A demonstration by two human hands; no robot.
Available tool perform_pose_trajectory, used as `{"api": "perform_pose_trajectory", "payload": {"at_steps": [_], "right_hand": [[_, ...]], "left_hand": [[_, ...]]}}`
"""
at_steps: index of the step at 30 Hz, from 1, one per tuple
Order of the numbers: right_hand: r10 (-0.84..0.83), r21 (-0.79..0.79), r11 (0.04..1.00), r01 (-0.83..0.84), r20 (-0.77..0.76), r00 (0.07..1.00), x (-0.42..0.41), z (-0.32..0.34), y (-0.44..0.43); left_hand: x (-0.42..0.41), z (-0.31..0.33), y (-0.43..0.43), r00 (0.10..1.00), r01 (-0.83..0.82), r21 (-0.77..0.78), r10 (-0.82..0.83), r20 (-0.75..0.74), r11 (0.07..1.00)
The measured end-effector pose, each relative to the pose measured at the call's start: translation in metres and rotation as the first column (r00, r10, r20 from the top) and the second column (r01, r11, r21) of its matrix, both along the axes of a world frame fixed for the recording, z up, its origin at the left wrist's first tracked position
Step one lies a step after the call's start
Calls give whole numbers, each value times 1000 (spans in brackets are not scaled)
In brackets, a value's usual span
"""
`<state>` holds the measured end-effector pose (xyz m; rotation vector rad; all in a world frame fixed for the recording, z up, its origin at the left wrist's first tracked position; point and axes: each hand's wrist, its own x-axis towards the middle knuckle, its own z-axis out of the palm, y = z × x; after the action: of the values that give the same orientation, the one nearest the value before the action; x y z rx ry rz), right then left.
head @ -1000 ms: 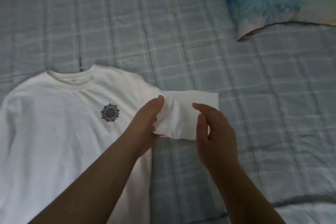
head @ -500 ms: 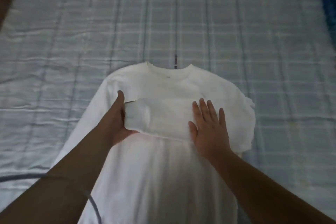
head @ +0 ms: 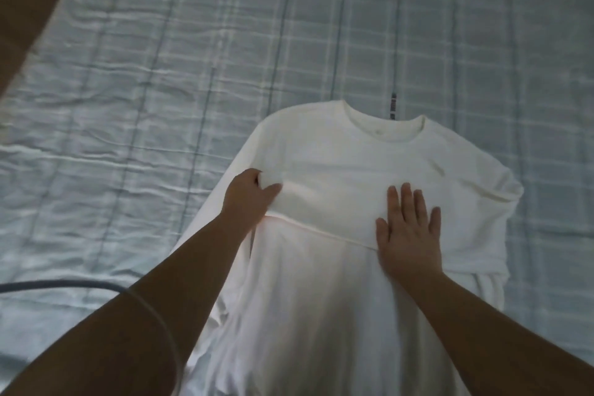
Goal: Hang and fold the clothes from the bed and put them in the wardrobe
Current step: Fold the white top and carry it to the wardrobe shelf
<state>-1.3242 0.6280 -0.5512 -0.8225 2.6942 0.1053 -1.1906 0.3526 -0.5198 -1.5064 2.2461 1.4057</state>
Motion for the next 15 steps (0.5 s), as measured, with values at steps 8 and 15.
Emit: {"api": "perform_pose_trajectory", "payload": {"at_steps": [8, 15], "right_hand": [[246, -215, 947, -240, 1, 969, 52, 40, -56], [647, -246, 754, -608, 119, 753, 156, 47, -128]], "left_hand": [[58, 25, 4, 964, -133, 37, 138, -227, 990], [219, 17, 32, 998, 23, -172, -33, -54, 985]]}}
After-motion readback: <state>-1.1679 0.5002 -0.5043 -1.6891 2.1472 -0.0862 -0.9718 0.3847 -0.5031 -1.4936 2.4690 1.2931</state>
